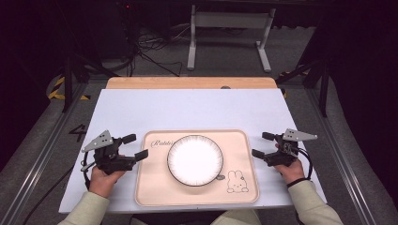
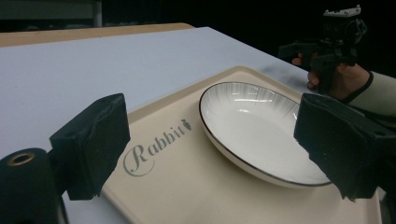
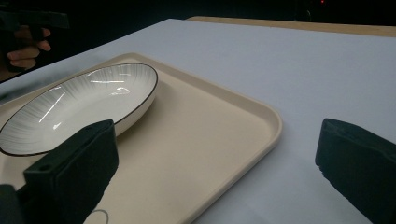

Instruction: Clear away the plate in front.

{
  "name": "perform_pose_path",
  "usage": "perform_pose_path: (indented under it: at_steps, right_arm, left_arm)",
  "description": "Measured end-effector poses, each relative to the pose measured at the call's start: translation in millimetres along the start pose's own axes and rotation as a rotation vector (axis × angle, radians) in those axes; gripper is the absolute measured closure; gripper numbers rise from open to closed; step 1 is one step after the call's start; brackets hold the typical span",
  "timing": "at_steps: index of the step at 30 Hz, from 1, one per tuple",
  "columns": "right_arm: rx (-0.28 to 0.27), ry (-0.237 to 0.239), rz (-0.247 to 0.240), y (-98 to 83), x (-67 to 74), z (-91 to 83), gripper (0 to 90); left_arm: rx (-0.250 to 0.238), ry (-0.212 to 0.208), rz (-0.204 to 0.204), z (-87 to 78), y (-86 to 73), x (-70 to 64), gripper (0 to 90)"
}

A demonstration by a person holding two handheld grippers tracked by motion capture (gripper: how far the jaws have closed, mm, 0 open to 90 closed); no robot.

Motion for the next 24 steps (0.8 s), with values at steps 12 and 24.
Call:
perform_pose_path:
  at_steps: [12, 24]
  right_arm:
    - [0.001, 0.002, -0.003, -0.1, 0.4, -0.8, 0.1]
    - [0.001, 0.0, -0.005, 0.0, 0.4, -0.9, 0.1]
  left_arm:
    - [0.0, 0.012, -0.031, -7.1, -25.5, 14.1, 10.5]
    - [0.04, -0.002, -0.089, -1.8, -31.8, 19.6, 8.6]
Point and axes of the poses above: each handheld gripper's, and its own axes: z roughly forward along the jaws, y roughly out of its top, x roughly to its left, the point moved 4 cm from there along z, roughly forward along the jaws, and after that the axes turned 11 degrees about y, right-handed, at the moved point
